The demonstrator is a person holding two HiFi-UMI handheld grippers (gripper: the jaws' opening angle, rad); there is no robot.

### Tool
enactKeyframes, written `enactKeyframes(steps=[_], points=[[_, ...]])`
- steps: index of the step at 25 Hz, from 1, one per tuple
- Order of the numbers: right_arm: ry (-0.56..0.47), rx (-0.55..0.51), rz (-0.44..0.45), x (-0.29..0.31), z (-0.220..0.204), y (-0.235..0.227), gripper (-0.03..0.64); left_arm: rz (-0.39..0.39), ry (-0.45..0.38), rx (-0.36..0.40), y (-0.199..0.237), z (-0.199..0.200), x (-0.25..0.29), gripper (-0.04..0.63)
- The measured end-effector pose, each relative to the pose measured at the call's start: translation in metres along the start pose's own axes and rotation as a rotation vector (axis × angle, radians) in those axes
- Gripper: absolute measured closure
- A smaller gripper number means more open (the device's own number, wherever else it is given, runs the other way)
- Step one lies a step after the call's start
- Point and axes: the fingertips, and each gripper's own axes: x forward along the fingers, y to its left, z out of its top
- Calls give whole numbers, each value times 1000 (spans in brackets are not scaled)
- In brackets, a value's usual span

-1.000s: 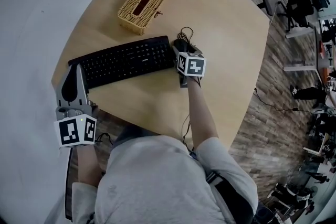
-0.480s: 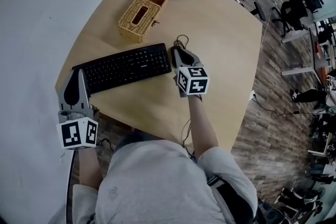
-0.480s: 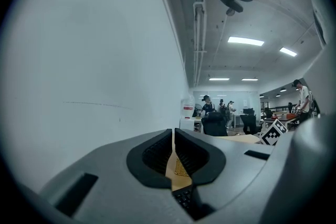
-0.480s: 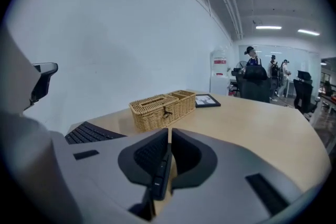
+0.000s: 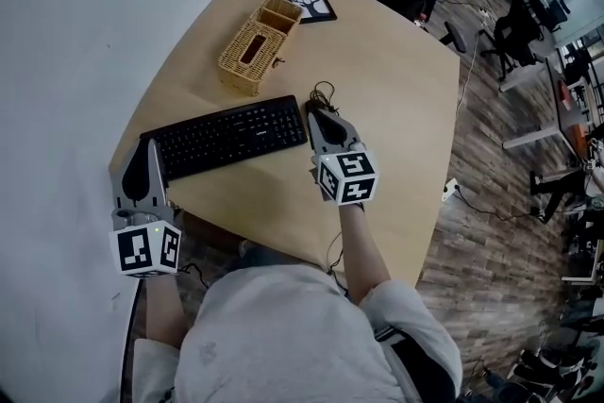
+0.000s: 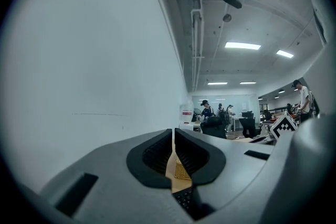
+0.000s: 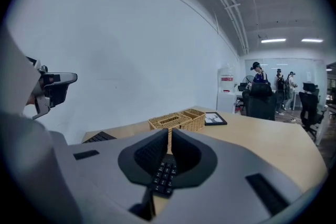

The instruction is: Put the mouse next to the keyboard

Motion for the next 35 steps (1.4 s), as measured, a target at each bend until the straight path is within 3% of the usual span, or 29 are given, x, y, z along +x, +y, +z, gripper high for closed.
enactKeyframes(steps=[20, 35], points=[[-194, -7, -8, -90, 52, 43, 592, -28, -57, 26, -8, 29, -48, 574], [-286, -85, -17, -142, 71, 62, 592, -43, -96, 49, -29, 45, -76, 574]])
